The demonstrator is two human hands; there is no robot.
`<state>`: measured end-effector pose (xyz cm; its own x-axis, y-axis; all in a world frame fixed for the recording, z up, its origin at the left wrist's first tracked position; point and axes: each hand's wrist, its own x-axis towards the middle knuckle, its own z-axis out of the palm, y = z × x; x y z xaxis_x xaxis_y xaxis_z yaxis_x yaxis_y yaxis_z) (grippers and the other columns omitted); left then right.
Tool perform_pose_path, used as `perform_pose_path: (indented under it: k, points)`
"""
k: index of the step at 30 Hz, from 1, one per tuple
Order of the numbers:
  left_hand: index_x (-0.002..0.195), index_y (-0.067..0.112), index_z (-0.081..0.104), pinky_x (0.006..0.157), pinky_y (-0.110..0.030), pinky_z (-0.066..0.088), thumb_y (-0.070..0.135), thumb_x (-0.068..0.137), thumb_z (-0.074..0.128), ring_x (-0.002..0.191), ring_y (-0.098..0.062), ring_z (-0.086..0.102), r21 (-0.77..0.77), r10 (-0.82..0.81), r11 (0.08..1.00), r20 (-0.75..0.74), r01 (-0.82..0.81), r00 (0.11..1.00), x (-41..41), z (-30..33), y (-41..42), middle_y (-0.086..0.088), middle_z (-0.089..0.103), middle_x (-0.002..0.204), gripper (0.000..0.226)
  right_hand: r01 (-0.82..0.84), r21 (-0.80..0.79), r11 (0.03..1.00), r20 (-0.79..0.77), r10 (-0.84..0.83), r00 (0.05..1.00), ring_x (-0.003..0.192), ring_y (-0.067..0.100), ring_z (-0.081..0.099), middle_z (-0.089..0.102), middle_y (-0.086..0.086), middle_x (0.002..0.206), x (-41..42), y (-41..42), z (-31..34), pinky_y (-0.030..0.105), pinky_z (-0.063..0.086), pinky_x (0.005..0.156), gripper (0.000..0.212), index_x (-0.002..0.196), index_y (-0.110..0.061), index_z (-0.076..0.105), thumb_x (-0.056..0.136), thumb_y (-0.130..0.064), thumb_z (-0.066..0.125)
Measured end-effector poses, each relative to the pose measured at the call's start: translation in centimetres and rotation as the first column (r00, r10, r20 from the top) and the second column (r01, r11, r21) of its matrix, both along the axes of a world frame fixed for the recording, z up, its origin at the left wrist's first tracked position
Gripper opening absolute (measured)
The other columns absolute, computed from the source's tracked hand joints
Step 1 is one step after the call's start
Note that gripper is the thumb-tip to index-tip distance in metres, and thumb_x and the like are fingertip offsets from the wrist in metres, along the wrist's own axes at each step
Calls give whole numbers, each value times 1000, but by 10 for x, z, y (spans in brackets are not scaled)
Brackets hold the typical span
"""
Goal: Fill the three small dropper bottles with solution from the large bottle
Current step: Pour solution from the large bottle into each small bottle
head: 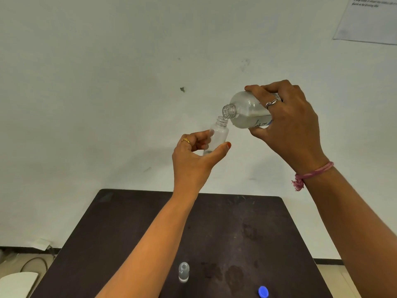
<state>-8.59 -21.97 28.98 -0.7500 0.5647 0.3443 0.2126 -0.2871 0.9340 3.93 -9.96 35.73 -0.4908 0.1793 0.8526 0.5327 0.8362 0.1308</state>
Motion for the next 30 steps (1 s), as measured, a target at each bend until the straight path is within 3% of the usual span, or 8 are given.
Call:
perform_pose_path:
  k: [30]
  points:
    - [100, 28, 63, 64, -5, 47, 29, 67, 84, 90, -1, 63, 9, -3, 1000, 9, 3, 1000, -1, -1, -1, 6, 66, 103, 39, 3, 0, 1000, 11, -3, 1000, 98, 30, 54, 59, 11, 110, -2, 0, 0, 35, 48, 70, 67, 128, -21, 58, 65, -14, 80]
